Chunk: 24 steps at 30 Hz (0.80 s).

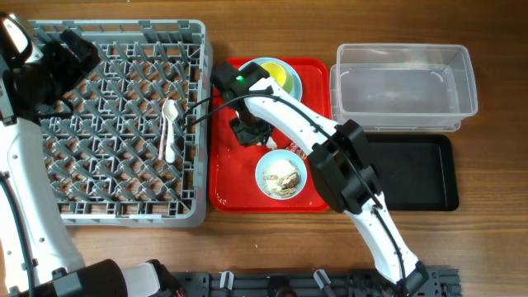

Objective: Sort waste into correct bins and load items into the dishwasher rack
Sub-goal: 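Carry the tissue right and drop it into the clear bin, then reach the right gripper back and grasp the red candy wrapper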

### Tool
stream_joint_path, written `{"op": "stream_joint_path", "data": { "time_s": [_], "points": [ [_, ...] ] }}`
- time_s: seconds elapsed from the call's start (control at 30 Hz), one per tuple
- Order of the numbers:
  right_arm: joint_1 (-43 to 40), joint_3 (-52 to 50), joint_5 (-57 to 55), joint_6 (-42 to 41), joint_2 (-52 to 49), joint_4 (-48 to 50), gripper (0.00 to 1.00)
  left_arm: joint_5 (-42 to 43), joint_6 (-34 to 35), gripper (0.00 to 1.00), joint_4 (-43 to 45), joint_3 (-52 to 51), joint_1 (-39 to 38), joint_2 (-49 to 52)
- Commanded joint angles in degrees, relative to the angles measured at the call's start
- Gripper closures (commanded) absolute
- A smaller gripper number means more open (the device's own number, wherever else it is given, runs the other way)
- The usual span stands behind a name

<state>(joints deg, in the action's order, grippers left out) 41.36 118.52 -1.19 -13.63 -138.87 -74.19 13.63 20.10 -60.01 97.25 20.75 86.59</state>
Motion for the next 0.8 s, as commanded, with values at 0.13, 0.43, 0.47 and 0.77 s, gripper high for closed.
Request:
{"op": "stream_joint_path", "data": {
  "time_s": [0.13, 0.43, 0.47, 0.77],
  "points": [
    [-0.13, 3.04, -0.48, 1.64, 17.77, -1.25, 0.96, 0.46, 0.28, 0.0, 0.13, 0.59, 0.26, 0.02],
    [-23.26, 1.92, -11.67, -0.85, 25.46, -8.7, 0.96, 0.46, 0.28, 0.0, 0.13, 0.59, 0.26, 0.04],
    [-26.27, 0.81, -11.56, 0.13, 25.2, -8.35, 0.96, 0.48, 0.28, 0.0, 0.13, 0.59, 0.26, 0.04],
    [-41.18, -6.88, 1.62, 10.64, 24.0, -4.92, 0.0, 0.46, 0.28, 0.0, 0.15, 0.59, 0.26, 0.07]
  ]
}}
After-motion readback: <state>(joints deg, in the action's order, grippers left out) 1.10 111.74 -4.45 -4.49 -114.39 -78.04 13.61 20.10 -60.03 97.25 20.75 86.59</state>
